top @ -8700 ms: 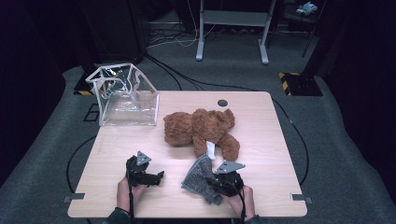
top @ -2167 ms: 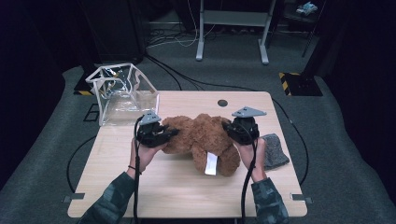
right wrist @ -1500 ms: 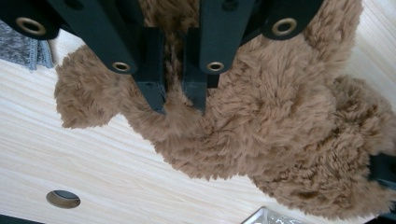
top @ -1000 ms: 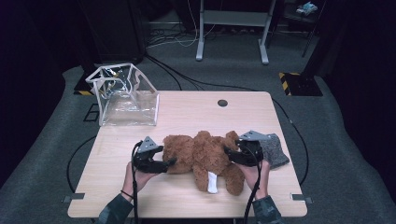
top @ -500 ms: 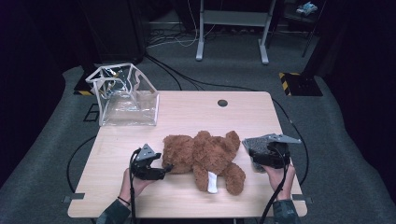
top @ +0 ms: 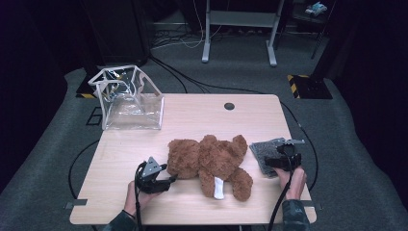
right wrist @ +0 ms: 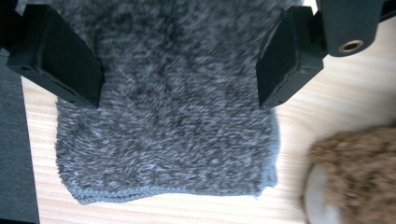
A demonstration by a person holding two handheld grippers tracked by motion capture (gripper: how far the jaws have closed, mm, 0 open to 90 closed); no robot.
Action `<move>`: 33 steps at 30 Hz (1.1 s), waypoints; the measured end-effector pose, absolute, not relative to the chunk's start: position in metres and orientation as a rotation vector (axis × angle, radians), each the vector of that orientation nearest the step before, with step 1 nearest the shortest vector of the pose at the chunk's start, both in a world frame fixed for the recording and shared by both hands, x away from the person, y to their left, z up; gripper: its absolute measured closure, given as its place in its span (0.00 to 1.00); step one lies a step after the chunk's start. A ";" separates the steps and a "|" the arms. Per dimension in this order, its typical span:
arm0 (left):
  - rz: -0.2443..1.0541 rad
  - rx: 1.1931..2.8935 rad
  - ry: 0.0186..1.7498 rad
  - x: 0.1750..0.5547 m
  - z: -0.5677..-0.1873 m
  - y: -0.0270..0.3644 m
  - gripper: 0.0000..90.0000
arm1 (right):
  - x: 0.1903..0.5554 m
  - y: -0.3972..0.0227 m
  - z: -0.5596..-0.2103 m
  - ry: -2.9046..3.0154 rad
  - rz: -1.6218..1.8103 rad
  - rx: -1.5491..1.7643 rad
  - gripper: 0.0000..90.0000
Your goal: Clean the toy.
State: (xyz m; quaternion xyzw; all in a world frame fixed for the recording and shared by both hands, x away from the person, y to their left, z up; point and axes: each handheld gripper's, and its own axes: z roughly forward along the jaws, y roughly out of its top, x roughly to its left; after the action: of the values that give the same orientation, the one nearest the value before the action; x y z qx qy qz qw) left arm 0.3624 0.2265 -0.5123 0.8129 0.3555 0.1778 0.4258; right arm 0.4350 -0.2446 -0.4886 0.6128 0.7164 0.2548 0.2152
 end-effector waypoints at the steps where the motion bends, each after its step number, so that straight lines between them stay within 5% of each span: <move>1: 0.439 2.035 0.898 0.363 -0.515 0.226 0.41 | 0.438 -0.243 -0.490 1.986 0.683 1.714 0.15; 12: 0.433 2.000 0.888 0.362 -0.526 0.227 0.61 | 0.447 -0.245 -0.500 1.999 0.653 1.748 0.22; 17: 0.419 2.009 0.881 0.364 -0.526 0.226 0.70 | 0.445 -0.244 -0.505 1.989 0.662 1.760 0.35; 24: 0.405 1.983 0.884 0.363 -0.526 0.228 0.81 | 0.440 -0.245 -0.505 1.985 0.733 1.714 0.75; 33: 0.401 1.951 0.885 0.366 -0.526 0.224 0.90 | 0.434 -0.247 -0.505 1.939 0.791 1.751 0.84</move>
State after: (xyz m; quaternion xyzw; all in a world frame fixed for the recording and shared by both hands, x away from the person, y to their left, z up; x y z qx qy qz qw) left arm 0.3657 0.2238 -0.5260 0.7935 0.3602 0.1629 0.4626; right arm 0.4344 -0.2471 -0.5047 0.6278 0.6953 0.2837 0.2046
